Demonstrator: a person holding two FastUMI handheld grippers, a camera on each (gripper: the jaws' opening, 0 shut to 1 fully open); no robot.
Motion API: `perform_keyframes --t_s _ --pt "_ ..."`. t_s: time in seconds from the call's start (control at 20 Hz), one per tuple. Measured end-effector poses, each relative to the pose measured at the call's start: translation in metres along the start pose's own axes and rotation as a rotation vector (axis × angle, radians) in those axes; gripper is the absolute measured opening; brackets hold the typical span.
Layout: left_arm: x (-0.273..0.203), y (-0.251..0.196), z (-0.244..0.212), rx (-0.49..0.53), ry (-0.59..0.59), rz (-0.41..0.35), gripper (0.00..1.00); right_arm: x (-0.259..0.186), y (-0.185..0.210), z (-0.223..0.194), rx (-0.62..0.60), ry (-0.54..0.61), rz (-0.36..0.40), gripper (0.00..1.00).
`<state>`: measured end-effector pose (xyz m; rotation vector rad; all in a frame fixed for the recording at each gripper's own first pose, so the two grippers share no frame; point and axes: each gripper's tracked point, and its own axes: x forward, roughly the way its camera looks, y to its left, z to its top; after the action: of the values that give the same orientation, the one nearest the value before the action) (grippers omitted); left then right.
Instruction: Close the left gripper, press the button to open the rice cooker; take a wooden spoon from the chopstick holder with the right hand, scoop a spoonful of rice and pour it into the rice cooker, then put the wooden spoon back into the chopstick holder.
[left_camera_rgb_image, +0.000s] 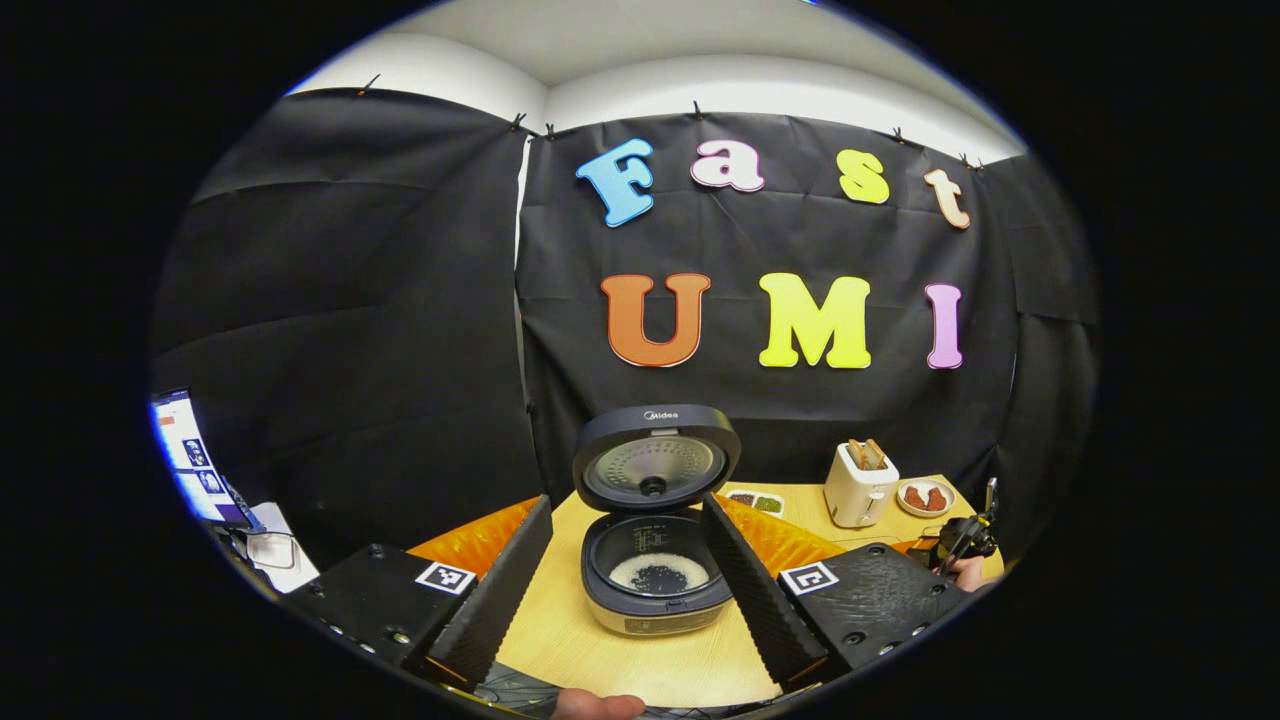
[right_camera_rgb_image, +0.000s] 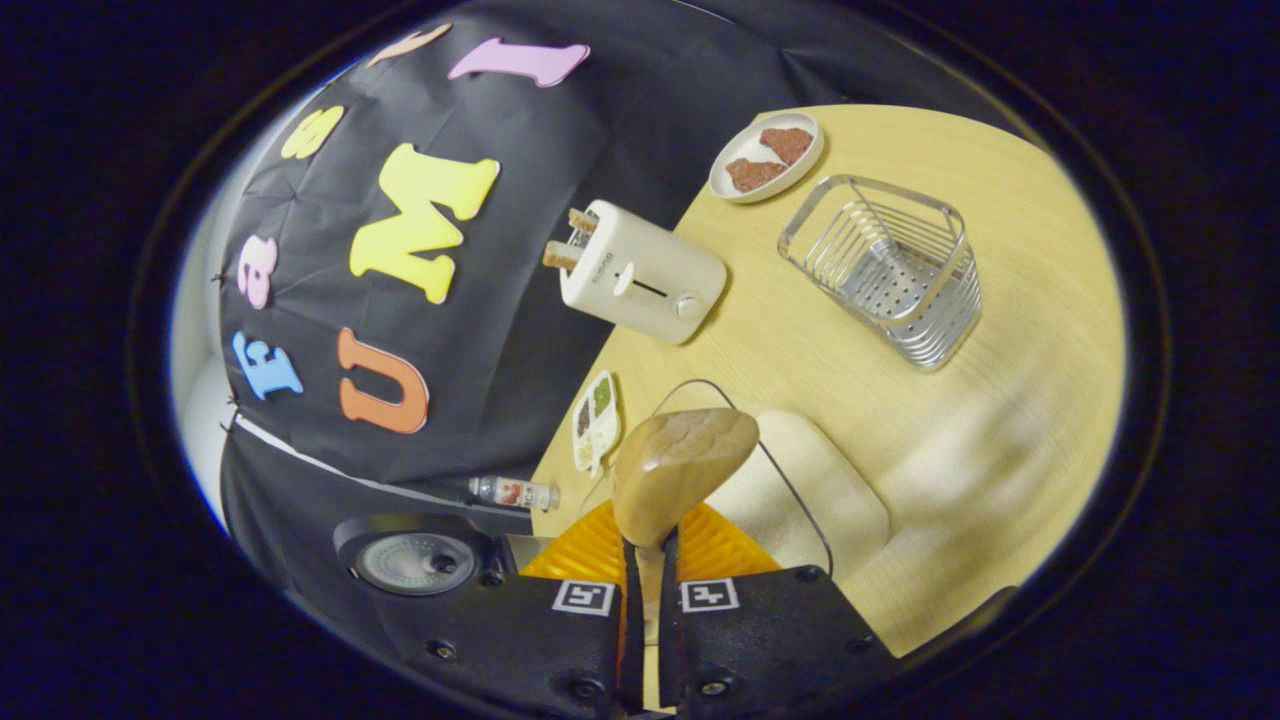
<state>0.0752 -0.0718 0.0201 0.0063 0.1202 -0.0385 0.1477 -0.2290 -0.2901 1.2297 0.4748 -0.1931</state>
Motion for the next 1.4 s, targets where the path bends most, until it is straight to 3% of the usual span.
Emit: perform_keyframes --t_s 0.1,0.15,0.3,0.45,0.65,0.85,1.1,1.4 --pt "0.003 -0.003 0.0 -0.007 -0.004 -0.011 1.0 -0.017 0.015 0.013 0.022 -0.023 0.037 0.11" --pt "0.004 -0.004 0.0 -0.007 -0.004 -0.016 0.95 -0.024 0.023 0.019 0.029 -0.036 0.052 0.11" --pt "0.005 -0.002 0.002 -0.006 -0.017 -0.042 0.95 -0.042 0.059 0.028 0.037 -0.055 0.106 0.07" --pt "0.006 0.01 0.002 0.016 -0.033 -0.047 0.95 -0.058 0.106 0.026 0.008 -0.044 0.16 0.11" --pt "-0.001 0.033 -0.002 0.024 -0.05 -0.036 0.95 -0.063 0.176 -0.003 -0.053 0.002 0.227 0.11" --pt "-0.009 0.051 -0.007 0.035 -0.067 -0.039 0.95 -0.04 0.236 -0.056 -0.118 0.086 0.287 0.11" --pt "-0.016 0.083 -0.018 0.076 -0.068 0.011 0.95 0.001 0.266 -0.116 -0.219 0.175 0.274 0.11" --pt "-0.017 0.105 -0.024 0.041 -0.086 0.012 0.97 0.036 0.274 -0.156 -0.422 0.152 0.193 0.11"
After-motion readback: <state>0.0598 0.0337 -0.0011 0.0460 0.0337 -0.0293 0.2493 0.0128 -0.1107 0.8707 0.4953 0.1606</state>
